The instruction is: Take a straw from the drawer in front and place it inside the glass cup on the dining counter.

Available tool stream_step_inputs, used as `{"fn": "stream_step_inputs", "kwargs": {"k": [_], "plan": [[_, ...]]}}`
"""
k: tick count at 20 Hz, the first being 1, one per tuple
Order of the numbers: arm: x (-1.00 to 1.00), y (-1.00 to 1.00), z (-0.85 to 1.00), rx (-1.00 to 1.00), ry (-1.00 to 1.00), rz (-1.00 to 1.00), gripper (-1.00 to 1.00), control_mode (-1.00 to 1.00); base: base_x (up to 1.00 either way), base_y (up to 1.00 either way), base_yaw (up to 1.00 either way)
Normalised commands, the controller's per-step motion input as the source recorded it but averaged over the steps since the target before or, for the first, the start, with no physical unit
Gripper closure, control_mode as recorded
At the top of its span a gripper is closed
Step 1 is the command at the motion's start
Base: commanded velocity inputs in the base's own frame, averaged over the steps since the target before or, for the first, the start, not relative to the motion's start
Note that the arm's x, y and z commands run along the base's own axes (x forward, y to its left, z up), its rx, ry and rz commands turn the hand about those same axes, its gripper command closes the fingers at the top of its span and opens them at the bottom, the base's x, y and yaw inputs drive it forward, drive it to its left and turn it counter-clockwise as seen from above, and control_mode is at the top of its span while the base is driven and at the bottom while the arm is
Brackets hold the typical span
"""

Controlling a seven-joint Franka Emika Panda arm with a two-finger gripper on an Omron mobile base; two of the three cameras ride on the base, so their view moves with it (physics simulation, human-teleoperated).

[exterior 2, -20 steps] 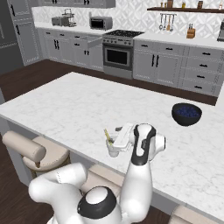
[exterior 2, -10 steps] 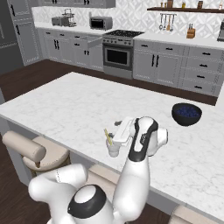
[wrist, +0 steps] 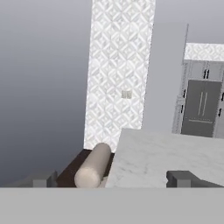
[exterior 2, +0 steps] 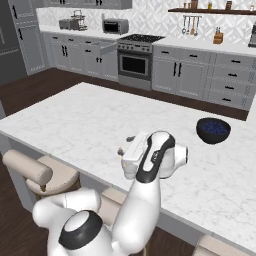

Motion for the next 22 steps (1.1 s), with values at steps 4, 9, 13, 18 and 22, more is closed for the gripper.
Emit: {"fn": "stream_step_inputs", "kwargs": {"k": [4,9,13,18,22], "plan": [[-0.26,0.14,0.16,0.00,0.01,-0.05,-1.00,-1.00,0.00,0.00,0.00],[-0.29,0.07,0.19,0.00,0.00,-0.04,-1.00,-1.00,0.00,0.00,0.00],[-0.14,0.05,0.23,0.00,0.02,-0.04,-1.00,-1.00,0.00,0.00,0.00],[-0.17,0.06,0.06,0.00,0.03,-0.04,-1.00,-1.00,0.00,0.00,0.00],[-0.19,0.14,0.00,0.00,0.04,-0.05,-1.00,-1.00,0.00,0.00,0.00]]}}
